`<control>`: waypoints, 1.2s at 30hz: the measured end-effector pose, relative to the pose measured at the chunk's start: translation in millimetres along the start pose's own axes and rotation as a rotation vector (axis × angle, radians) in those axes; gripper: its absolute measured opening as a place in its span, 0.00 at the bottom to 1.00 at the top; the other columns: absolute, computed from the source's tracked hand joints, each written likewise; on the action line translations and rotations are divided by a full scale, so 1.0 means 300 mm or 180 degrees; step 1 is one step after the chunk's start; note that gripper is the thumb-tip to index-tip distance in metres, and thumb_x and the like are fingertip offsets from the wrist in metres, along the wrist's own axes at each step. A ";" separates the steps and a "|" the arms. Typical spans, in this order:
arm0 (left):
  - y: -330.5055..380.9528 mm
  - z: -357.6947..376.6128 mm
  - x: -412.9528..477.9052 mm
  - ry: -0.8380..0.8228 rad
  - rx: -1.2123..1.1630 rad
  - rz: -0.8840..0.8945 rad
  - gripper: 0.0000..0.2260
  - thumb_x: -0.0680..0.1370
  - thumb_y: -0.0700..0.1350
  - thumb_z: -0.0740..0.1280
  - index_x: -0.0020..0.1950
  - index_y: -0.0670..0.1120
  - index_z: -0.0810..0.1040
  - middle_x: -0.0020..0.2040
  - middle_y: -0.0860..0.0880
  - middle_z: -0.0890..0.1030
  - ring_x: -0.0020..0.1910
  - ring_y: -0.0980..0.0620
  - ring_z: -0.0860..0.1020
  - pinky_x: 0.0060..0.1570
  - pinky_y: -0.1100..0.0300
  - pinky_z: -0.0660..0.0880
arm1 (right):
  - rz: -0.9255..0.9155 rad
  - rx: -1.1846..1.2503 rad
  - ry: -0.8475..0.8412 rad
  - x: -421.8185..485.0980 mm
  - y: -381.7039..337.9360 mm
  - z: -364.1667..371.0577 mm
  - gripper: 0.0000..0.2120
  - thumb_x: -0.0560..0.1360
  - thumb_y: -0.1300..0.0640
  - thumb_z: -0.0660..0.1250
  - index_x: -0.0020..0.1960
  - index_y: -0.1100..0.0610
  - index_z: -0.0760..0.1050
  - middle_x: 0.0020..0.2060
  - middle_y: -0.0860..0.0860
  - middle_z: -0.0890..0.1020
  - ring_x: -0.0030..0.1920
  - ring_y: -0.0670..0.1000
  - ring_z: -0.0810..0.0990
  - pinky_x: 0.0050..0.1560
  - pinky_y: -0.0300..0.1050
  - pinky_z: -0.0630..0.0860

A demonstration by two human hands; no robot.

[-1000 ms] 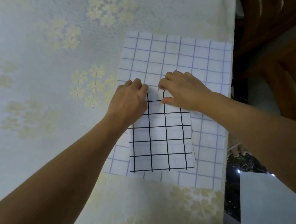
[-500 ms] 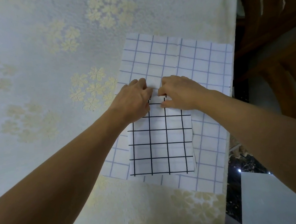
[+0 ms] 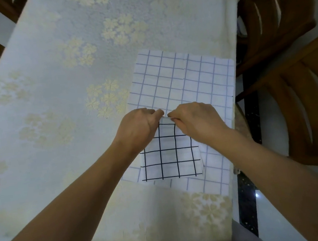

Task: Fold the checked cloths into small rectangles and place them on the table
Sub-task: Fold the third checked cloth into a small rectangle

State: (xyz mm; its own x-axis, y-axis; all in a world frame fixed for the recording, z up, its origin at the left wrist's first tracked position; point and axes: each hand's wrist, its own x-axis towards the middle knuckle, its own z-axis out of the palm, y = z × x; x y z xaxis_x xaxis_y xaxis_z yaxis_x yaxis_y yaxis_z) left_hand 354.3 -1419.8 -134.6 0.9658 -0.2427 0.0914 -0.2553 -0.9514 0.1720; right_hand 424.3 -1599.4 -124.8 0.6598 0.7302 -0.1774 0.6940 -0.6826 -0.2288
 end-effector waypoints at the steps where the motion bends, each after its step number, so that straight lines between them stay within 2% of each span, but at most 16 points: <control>1: 0.012 -0.001 -0.024 0.0061 -0.0015 -0.0018 0.10 0.69 0.32 0.74 0.48 0.40 0.81 0.29 0.46 0.77 0.25 0.46 0.72 0.23 0.59 0.70 | -0.0004 -0.0051 0.0129 -0.030 -0.016 0.014 0.12 0.82 0.55 0.58 0.57 0.49 0.79 0.47 0.48 0.82 0.46 0.54 0.80 0.39 0.46 0.74; 3: 0.039 -0.001 -0.075 0.0218 -0.0088 0.0010 0.11 0.69 0.32 0.74 0.50 0.40 0.83 0.35 0.45 0.82 0.30 0.44 0.78 0.30 0.55 0.77 | -0.0018 -0.0088 0.0446 -0.091 -0.045 0.041 0.10 0.79 0.59 0.64 0.57 0.50 0.81 0.45 0.48 0.83 0.43 0.55 0.81 0.36 0.44 0.73; 5: 0.072 -0.002 -0.127 0.0315 -0.0122 0.0057 0.12 0.71 0.33 0.73 0.54 0.41 0.84 0.44 0.44 0.86 0.39 0.43 0.83 0.44 0.51 0.81 | -0.0059 -0.0013 0.0811 -0.152 -0.066 0.079 0.12 0.73 0.63 0.72 0.55 0.53 0.82 0.44 0.49 0.85 0.40 0.56 0.82 0.34 0.45 0.72; 6: 0.088 -0.002 -0.153 0.0331 -0.0093 0.0055 0.13 0.71 0.34 0.74 0.55 0.41 0.84 0.47 0.44 0.86 0.43 0.43 0.84 0.51 0.49 0.80 | -0.0104 0.0010 0.1002 -0.178 -0.073 0.101 0.15 0.70 0.64 0.74 0.55 0.54 0.83 0.45 0.50 0.86 0.41 0.56 0.83 0.35 0.46 0.75; 8: 0.116 0.005 -0.202 0.0388 -0.0025 0.0026 0.13 0.72 0.37 0.74 0.56 0.42 0.84 0.52 0.44 0.86 0.49 0.43 0.84 0.56 0.47 0.78 | -0.0234 0.0035 0.1301 -0.225 -0.084 0.142 0.18 0.69 0.66 0.76 0.57 0.55 0.82 0.49 0.50 0.86 0.46 0.55 0.84 0.39 0.49 0.80; 11: 0.153 0.014 -0.270 0.0498 0.0025 0.0027 0.12 0.72 0.38 0.75 0.56 0.42 0.84 0.53 0.44 0.85 0.52 0.42 0.83 0.56 0.48 0.77 | -0.0349 0.0105 0.1559 -0.289 -0.097 0.188 0.19 0.69 0.67 0.76 0.58 0.57 0.83 0.52 0.51 0.86 0.51 0.54 0.85 0.45 0.49 0.82; 17: 0.183 0.029 -0.357 0.0545 -0.0076 -0.0026 0.13 0.73 0.37 0.74 0.58 0.41 0.83 0.53 0.44 0.85 0.51 0.42 0.82 0.47 0.49 0.78 | -0.0379 0.0278 0.1720 -0.396 -0.112 0.250 0.17 0.73 0.68 0.73 0.61 0.59 0.82 0.56 0.53 0.84 0.58 0.56 0.83 0.55 0.53 0.82; 21: 0.197 0.027 -0.380 0.0706 -0.0035 0.0208 0.09 0.77 0.37 0.69 0.56 0.40 0.83 0.55 0.43 0.84 0.56 0.41 0.80 0.56 0.49 0.73 | -0.0506 0.0380 0.1612 -0.440 -0.115 0.280 0.17 0.75 0.67 0.71 0.64 0.58 0.80 0.60 0.53 0.83 0.63 0.56 0.80 0.58 0.55 0.80; 24: 0.200 0.041 -0.371 0.0593 -0.0053 0.0160 0.13 0.78 0.36 0.64 0.62 0.39 0.79 0.62 0.39 0.80 0.64 0.40 0.77 0.66 0.47 0.71 | -0.0560 0.0398 0.1625 -0.453 -0.118 0.291 0.19 0.74 0.67 0.72 0.64 0.58 0.80 0.61 0.53 0.82 0.64 0.55 0.80 0.57 0.55 0.81; 26: 0.180 0.052 -0.346 0.0415 0.0039 0.0118 0.18 0.75 0.35 0.65 0.66 0.39 0.77 0.65 0.39 0.78 0.66 0.39 0.75 0.69 0.46 0.68 | -0.0598 0.0388 0.1620 -0.456 -0.116 0.295 0.19 0.75 0.67 0.72 0.64 0.57 0.80 0.61 0.53 0.82 0.64 0.55 0.80 0.56 0.55 0.81; 28: 0.154 0.053 -0.315 0.0297 0.0156 0.0158 0.21 0.73 0.34 0.68 0.66 0.39 0.77 0.64 0.40 0.79 0.65 0.39 0.76 0.68 0.45 0.69 | -0.0621 0.0402 0.1594 -0.456 -0.110 0.299 0.18 0.76 0.66 0.69 0.65 0.57 0.79 0.61 0.53 0.82 0.64 0.55 0.80 0.56 0.55 0.81; 30: 0.136 0.049 -0.290 0.0222 0.0201 0.0262 0.19 0.73 0.34 0.66 0.64 0.39 0.78 0.62 0.39 0.80 0.62 0.39 0.78 0.65 0.44 0.71 | -0.0635 0.0432 0.1584 -0.452 -0.100 0.302 0.17 0.78 0.65 0.66 0.65 0.57 0.79 0.61 0.53 0.82 0.63 0.56 0.80 0.57 0.57 0.81; 36: 0.113 0.044 -0.274 -0.0033 0.0396 0.0420 0.22 0.69 0.31 0.74 0.63 0.36 0.78 0.61 0.37 0.81 0.61 0.37 0.79 0.64 0.44 0.74 | -0.0778 0.0347 0.1584 -0.444 -0.078 0.298 0.21 0.73 0.68 0.74 0.65 0.56 0.79 0.61 0.54 0.82 0.63 0.57 0.80 0.57 0.58 0.80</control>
State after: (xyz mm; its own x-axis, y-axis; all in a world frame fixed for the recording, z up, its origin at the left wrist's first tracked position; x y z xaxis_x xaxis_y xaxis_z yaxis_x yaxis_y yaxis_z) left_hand 266.7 -1434.7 -149.3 0.9249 -0.3682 0.0948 -0.3729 -0.9272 0.0366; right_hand 294.3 -1678.1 -181.5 0.5583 0.7476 0.3598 0.8273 -0.4693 -0.3087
